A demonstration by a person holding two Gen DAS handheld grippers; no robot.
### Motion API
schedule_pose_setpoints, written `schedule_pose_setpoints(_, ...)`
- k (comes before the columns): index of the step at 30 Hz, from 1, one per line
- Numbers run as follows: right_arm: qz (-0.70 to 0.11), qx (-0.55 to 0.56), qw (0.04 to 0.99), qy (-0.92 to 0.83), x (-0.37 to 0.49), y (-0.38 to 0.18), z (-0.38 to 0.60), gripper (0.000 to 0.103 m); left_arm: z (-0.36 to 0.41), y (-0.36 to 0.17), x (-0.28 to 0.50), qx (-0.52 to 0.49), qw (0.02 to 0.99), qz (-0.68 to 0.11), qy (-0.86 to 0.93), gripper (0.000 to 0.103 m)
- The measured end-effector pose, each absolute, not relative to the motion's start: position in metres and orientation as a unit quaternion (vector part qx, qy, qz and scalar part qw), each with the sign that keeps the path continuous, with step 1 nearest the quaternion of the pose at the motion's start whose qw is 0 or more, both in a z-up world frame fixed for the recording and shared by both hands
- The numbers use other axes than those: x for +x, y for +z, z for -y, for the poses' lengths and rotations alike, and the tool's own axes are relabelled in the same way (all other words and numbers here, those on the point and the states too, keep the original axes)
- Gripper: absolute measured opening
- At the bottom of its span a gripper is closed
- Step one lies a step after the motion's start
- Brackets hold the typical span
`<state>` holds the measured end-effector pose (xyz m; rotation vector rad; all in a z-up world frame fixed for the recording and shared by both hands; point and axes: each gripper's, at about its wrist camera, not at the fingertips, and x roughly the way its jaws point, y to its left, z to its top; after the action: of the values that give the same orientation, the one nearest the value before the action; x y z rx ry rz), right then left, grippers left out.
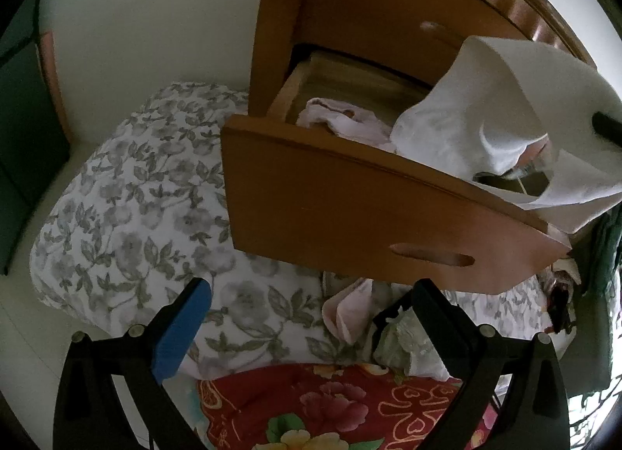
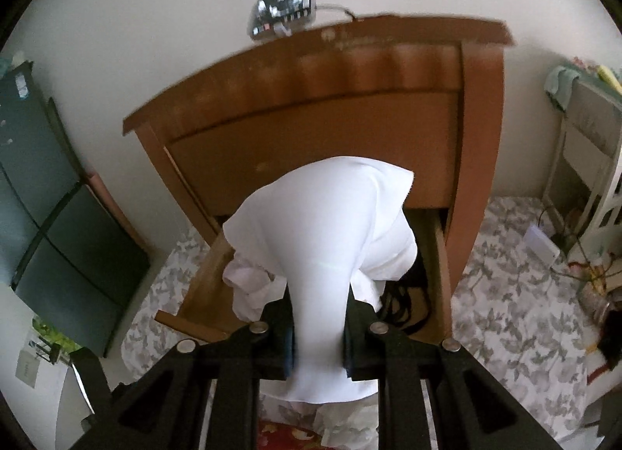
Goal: Take underwear out of drawer
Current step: 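Lift the white cloth up out of the drawer with the right gripper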
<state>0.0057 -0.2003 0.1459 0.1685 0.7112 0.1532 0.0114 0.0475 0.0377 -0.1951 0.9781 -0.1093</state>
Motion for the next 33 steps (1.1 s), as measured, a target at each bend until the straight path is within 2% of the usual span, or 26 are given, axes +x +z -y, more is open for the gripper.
schedule_pose_setpoints(33, -0.219, 0.050, 0.970, 0.091, -0.086, 0.220, 0.238, 0.019, -0.006, 0.066, -0.020, -0.044, 0.888, -0.450, -0.077, 0.103)
